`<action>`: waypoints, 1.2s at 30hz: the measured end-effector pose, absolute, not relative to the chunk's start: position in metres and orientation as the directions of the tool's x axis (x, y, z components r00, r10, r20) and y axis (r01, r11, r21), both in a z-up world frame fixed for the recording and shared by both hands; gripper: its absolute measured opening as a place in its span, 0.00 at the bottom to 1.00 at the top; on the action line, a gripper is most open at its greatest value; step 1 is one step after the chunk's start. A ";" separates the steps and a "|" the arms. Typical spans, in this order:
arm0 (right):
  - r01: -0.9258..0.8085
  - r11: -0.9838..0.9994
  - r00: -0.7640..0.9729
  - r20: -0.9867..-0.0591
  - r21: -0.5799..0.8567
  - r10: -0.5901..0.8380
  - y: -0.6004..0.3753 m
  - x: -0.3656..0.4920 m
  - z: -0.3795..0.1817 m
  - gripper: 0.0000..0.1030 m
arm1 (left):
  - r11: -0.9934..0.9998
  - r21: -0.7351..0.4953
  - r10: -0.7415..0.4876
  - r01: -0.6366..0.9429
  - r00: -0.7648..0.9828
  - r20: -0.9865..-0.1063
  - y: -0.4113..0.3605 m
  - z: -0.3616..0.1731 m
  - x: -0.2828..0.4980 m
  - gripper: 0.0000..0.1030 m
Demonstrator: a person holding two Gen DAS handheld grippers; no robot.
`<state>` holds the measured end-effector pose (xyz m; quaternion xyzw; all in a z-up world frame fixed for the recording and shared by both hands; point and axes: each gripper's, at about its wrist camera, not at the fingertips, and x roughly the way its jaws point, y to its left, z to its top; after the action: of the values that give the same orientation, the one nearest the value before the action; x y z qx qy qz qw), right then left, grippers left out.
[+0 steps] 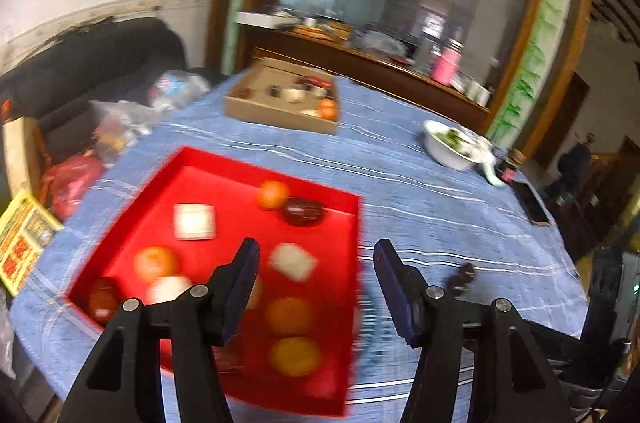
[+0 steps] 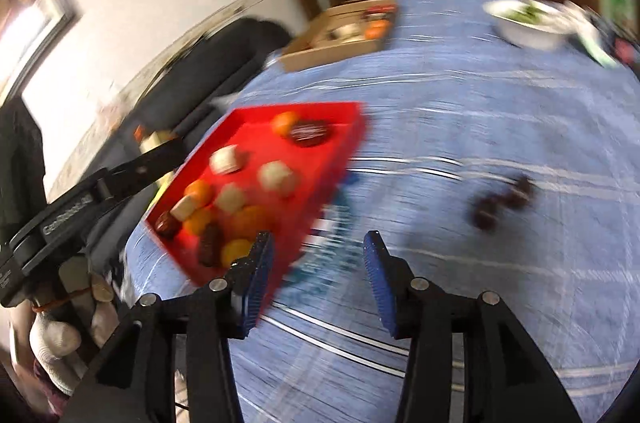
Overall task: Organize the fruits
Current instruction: 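Move both open tools back toward the two dark plums, then grasp a dark plum with the right tool while the left tool grasps the other plum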
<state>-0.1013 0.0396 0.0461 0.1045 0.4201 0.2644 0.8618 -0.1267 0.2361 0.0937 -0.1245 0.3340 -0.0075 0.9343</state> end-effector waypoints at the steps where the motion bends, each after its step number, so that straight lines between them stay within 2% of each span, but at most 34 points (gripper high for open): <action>1: -0.335 0.848 0.523 -0.667 0.411 0.530 0.024 -0.103 0.045 0.44 | 0.971 -0.235 -0.117 -0.044 0.771 -0.626 0.223 0.095 -0.121 0.60; 11: -0.108 0.888 0.658 -0.638 0.448 0.401 -0.102 -0.125 0.046 0.44 | 0.969 -0.182 -0.246 0.166 0.709 -0.661 0.100 0.097 -0.098 0.60; 18: -0.025 0.882 0.686 -0.634 0.471 0.358 -0.145 -0.135 0.035 0.45 | 0.950 -0.144 -0.300 0.276 0.686 -0.662 0.055 0.094 -0.106 0.60; 28: -0.037 0.905 0.659 -0.670 0.424 0.341 -0.136 -0.128 0.029 0.45 | 0.952 -0.190 -0.304 0.239 0.669 -0.678 0.075 0.076 -0.097 0.60; 36: -0.087 0.930 0.619 -0.712 0.357 0.331 -0.109 -0.102 0.039 0.45 | 0.962 -0.249 -0.249 0.112 0.731 -0.635 0.148 0.079 -0.100 0.60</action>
<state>-0.1017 -0.1093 0.0391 0.1452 0.4202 0.1179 0.8880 -0.1003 0.1483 0.0791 -0.0972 0.3535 -0.0977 0.9252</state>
